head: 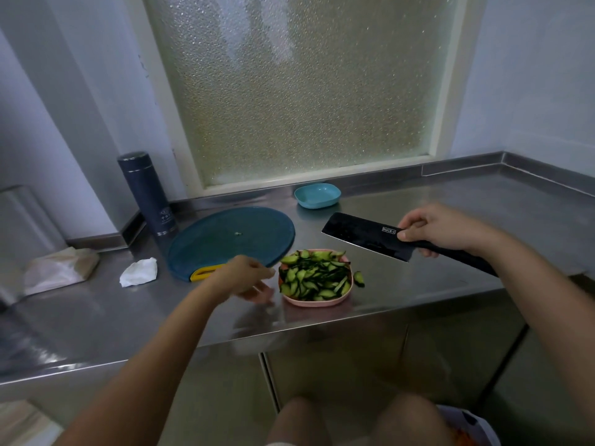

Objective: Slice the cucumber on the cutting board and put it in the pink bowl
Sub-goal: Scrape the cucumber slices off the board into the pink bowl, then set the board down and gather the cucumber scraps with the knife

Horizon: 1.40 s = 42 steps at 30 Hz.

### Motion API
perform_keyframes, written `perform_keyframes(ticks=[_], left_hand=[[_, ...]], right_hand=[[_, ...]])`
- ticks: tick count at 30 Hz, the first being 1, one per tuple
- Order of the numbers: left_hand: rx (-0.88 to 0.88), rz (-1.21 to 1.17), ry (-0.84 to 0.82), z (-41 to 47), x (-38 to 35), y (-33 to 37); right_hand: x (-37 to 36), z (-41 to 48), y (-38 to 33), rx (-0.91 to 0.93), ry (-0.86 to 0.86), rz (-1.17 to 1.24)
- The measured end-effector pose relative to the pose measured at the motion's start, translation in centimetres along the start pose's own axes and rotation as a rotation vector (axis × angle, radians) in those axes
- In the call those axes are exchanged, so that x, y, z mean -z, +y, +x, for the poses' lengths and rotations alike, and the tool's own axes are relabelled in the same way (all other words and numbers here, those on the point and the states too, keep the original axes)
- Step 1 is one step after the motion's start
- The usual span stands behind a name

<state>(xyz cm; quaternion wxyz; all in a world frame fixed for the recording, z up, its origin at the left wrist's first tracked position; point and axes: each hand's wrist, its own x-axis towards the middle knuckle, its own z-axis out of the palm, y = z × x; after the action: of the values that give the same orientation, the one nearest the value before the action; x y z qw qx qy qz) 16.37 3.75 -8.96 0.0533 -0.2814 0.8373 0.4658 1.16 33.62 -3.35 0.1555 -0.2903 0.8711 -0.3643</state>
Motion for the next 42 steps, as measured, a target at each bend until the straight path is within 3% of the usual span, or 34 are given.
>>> perform_keyframes(ticks=[2,6,11,17,26,34,42], left_hand=[[0.063,-0.163,-0.191,-0.2,-0.8,-0.4],[0.09,-0.316,-0.251,0.0,-2.0,-0.3],[0.083,-0.293,-0.153,1.0,-3.2,0.0],[0.047,-0.406,-0.091,1.4,-3.2,0.0],[-0.083,-0.534,0.052,5.6,3.5,2.6],[-0.143,-0.539,0.029,11.8,5.4,8.0],[-0.099,-0.583,-0.039,18.0,-1.4,13.1]], right_hand=[[-0.5,0.1,0.2,-0.016,0.027,0.055],[-1.3,0.5,0.5,-0.041,0.067,0.185],[-2.1,0.9,0.7,-0.06,0.067,0.247],[-2.2,2.4,1.3,-0.082,0.202,0.34],[-1.6,7.6,0.8,-0.139,0.313,0.84],[1.5,12.2,2.4,-0.128,0.469,0.935],[4.0,14.6,6.0,-0.116,0.525,0.91]])
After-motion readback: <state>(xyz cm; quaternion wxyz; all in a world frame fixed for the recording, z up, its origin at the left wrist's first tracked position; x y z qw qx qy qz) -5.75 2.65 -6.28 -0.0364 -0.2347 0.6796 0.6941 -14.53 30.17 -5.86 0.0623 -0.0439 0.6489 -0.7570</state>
